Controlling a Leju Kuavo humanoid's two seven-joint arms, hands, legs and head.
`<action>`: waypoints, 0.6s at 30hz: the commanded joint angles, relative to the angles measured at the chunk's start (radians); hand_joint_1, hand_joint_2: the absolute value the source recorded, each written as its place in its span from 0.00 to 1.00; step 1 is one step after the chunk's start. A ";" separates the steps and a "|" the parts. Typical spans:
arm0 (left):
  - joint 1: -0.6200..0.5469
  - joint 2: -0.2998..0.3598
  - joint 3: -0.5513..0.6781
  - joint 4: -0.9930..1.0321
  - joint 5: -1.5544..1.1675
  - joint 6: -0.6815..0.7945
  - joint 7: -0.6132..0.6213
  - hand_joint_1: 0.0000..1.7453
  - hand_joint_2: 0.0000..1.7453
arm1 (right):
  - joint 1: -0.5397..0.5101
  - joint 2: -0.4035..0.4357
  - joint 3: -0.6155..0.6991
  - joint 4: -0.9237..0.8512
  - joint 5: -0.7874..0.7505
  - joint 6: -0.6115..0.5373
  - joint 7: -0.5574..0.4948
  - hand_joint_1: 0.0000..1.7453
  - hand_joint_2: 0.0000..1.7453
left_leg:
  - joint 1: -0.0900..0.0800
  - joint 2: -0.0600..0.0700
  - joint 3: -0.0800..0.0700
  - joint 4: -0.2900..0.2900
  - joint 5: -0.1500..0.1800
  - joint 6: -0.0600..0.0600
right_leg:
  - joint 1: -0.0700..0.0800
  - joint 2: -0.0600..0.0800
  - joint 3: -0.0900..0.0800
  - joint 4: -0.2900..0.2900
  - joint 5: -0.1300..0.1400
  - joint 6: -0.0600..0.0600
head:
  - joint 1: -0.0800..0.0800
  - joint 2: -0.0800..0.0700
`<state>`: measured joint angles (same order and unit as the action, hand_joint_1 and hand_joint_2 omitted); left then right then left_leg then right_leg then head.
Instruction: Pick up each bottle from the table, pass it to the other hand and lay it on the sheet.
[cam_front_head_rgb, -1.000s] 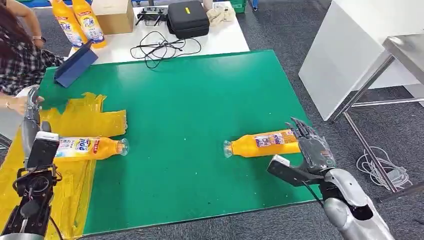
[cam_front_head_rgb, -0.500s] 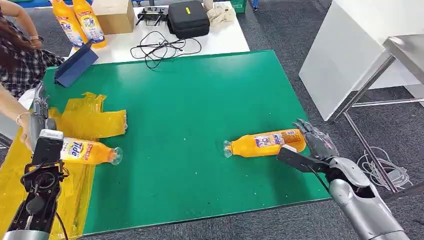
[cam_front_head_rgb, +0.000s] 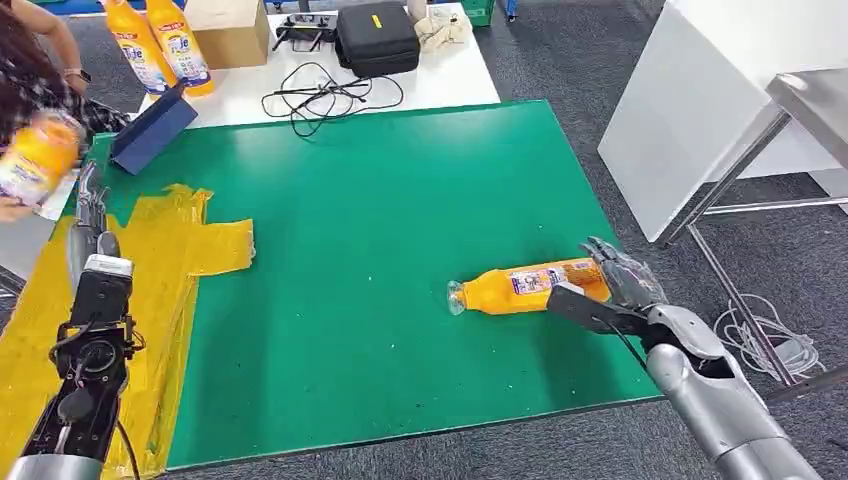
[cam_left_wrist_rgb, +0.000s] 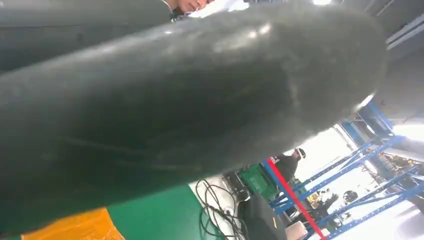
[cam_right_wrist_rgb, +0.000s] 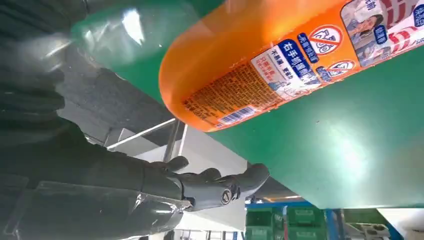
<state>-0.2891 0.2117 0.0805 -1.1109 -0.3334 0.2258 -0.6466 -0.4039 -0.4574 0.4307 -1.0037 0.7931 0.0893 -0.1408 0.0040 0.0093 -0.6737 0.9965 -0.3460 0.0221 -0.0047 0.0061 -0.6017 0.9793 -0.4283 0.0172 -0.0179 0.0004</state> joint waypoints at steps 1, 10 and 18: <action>-0.050 -0.002 -0.029 0.084 0.006 -0.005 0.001 0.00 0.00 | -0.066 0.044 0.057 0.108 0.003 0.002 -0.004 0.00 1.00 | 0.000 0.000 0.005 0.000 -0.002 -0.001 | 0.000 0.000 0.005 0.000 -0.002 0.000 | 0.000 0.000; -0.047 -0.026 -0.047 0.076 0.001 -0.007 -0.004 0.00 0.00 | -0.093 0.056 0.099 0.132 0.025 -0.013 -0.001 0.00 1.00 | 0.000 -0.001 0.005 0.000 -0.002 -0.001 | 0.000 0.000 0.005 0.000 -0.002 0.000 | 0.000 0.000; -0.022 -0.021 -0.042 0.066 0.012 -0.003 -0.020 0.00 0.00 | -0.072 0.014 0.136 0.133 0.030 -0.010 -0.020 0.00 1.00 | -0.001 -0.002 0.007 0.000 -0.003 -0.001 | -0.001 -0.002 0.007 -0.001 -0.003 0.000 | 0.000 0.000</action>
<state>-0.2971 0.2022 0.0507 -1.0990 -0.3292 0.2258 -0.6565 -0.4292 -0.4353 0.4856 -0.9506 0.8202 0.0763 -0.1438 0.0040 0.0092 -0.6738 0.9966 -0.3461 0.0222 -0.0049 0.0059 -0.6021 0.9792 -0.4283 0.0172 -0.0175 0.0004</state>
